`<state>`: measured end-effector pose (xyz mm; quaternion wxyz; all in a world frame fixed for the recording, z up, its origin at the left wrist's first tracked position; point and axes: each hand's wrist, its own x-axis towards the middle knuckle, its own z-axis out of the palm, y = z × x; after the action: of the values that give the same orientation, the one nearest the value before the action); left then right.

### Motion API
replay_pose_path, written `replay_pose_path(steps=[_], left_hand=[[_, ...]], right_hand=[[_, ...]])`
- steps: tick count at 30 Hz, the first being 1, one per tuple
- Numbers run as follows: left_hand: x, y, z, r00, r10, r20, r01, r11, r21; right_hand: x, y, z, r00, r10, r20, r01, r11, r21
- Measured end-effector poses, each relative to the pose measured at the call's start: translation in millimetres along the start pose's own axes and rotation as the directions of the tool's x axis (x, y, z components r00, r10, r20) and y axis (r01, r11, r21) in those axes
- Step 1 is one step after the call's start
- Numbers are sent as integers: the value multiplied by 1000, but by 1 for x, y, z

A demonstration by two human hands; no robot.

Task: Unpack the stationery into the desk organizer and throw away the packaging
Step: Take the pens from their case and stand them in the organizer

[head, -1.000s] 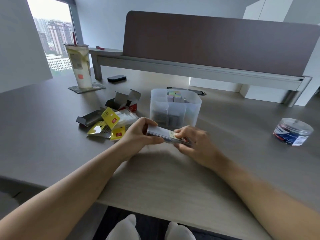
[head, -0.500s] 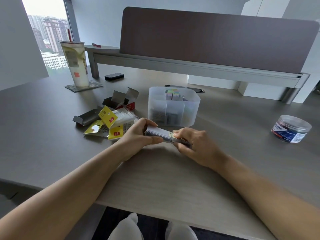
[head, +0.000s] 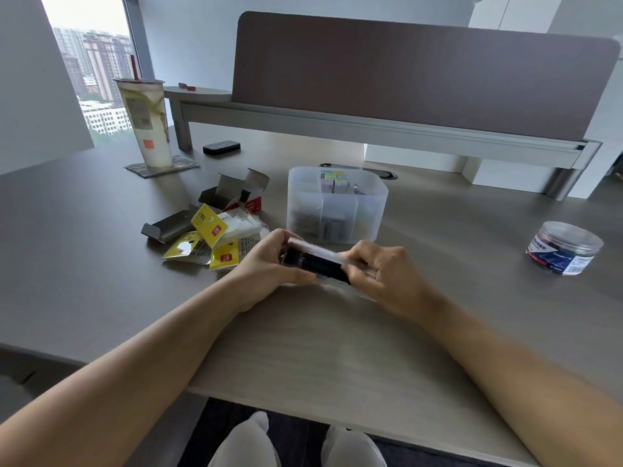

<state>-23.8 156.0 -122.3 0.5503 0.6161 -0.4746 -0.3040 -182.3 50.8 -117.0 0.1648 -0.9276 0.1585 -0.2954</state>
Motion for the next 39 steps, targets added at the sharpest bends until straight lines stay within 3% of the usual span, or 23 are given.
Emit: replay_pose_path(steps=[7,14,24,27,30,32,35,39], left_hand=[[1,1,-1,1000,14,-13,-13,1000,18],[0,4,-4,997,15,72,-3,988,-156],[0,2,-8,996,8,93,5,991,-131],[2,1,-7,998,30,55,-22,990,-137],[3,0,-7,999,42,1,-42,993,-111],[4,-1,-6,999,43,-20,-45,994,-102],[5,-2,-6,999,42,-32,-45,994,-96],[6,-5,-7,999,29,-29,-32,993,-111]], right_hand=[[1,6,-2,998,31,51,-37,993,115],[16,9,-11,953,304,-5,-273,863,425],[35,17,-3,886,462,41,-431,788,441],[32,12,-3,916,389,-95,-353,896,271],[26,0,-7,940,184,-287,-168,983,81],[21,-7,-6,976,85,-200,-77,996,48],[12,-7,1,998,28,50,-29,999,26],[11,0,8,996,46,70,-47,999,16]])
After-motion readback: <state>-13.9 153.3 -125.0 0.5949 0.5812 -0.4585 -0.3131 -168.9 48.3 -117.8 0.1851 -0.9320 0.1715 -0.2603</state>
